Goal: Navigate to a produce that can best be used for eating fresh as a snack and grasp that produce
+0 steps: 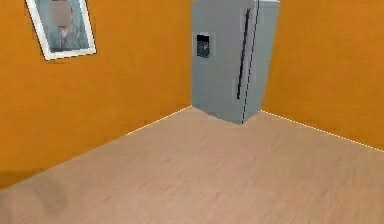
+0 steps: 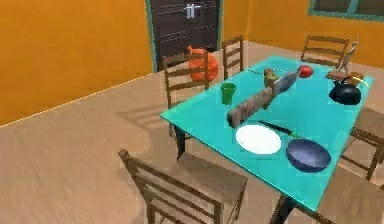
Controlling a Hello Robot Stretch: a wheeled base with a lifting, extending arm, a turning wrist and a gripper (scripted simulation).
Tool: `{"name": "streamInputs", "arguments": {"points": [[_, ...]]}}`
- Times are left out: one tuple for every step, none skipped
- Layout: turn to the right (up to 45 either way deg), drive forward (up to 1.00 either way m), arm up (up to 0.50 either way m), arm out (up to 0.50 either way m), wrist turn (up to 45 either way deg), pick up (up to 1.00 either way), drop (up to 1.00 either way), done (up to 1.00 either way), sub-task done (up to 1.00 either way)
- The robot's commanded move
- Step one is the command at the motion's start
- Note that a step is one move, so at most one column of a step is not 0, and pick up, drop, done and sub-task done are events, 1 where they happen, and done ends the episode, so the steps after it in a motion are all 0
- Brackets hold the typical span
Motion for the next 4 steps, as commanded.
{"name": "streamInputs", "arguments": {"points": [[-45.0,0.00,0.00,0.00,0.0,0.00,0.00,0.00,0.00],[-21.0,0.00,0.00,0.00,0.0,0.00,0.00,0.00,0.00],[0.0,0.25,0.00,0.00,0.0,0.00,0.00,0.00,0.00],[45.0,0.00,0.00,0.00,0.0,0.00,0.00,0.00,0.00]]}}
